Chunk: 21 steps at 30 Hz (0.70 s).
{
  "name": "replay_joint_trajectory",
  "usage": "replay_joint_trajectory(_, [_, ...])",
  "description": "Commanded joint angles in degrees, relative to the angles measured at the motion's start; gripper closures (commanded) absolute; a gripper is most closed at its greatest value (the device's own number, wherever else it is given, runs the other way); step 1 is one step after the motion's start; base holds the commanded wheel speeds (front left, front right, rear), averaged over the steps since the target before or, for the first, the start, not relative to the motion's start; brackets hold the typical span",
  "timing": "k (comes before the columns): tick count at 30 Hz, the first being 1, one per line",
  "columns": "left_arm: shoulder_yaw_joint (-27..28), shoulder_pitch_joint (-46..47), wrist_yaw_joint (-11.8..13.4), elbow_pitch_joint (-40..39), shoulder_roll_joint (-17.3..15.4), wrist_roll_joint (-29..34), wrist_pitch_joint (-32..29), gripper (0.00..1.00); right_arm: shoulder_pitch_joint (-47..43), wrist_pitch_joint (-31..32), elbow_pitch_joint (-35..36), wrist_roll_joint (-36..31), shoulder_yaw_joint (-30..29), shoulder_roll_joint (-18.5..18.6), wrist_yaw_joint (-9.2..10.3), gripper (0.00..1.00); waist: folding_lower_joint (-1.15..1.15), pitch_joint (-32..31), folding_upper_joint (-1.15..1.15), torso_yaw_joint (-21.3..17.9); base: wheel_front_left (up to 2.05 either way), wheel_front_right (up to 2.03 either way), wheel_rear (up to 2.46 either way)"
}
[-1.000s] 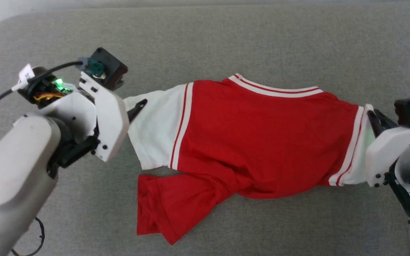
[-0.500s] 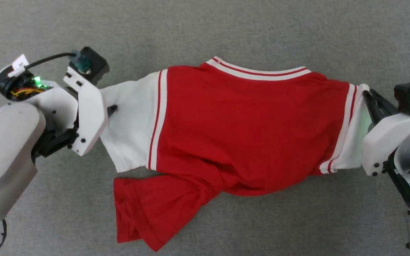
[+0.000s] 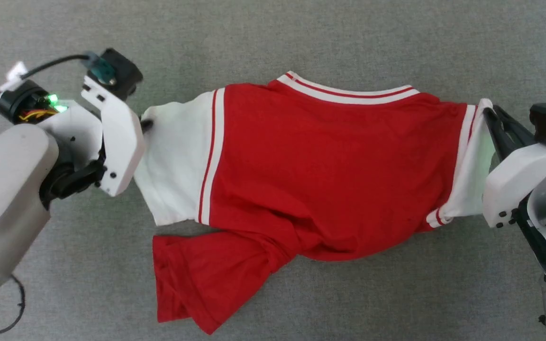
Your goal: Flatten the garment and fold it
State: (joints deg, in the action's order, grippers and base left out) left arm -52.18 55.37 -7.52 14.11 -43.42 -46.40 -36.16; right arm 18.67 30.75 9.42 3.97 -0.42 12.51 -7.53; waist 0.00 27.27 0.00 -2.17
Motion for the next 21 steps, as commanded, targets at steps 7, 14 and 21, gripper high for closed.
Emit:
replay_joint_trajectory(7, [7.0, -1.6, 3.1, 3.3, 4.9, -1.0, 19.3, 1.0, 2.7, -2.8, -0.2, 0.1, 0.8, 0.6, 0.04, 1.0, 0.0, -6.2, 0.0, 1.1, 0.0, 0.0, 0.0])
replay_joint_trajectory(14, [12.2, -3.0, 7.0, 4.1, 6.3, -1.8, 29.9, 1.0, 5.7, -3.3, -2.4, 0.3, 3.7, 3.2, 0.04, 1.0, 0.0, -14.3, 0.0, 0.3, 0.0, 0.0, 0.0])
replay_joint_trajectory(21, [16.4, -2.2, 12.7, 3.7, 6.3, -1.2, 35.6, 1.0, 14.9, -2.9, -6.8, 1.1, 9.3, 7.5, 0.04, 1.0, 0.0, -21.5, 0.0, -0.8, 0.0, 0.0, 0.0])
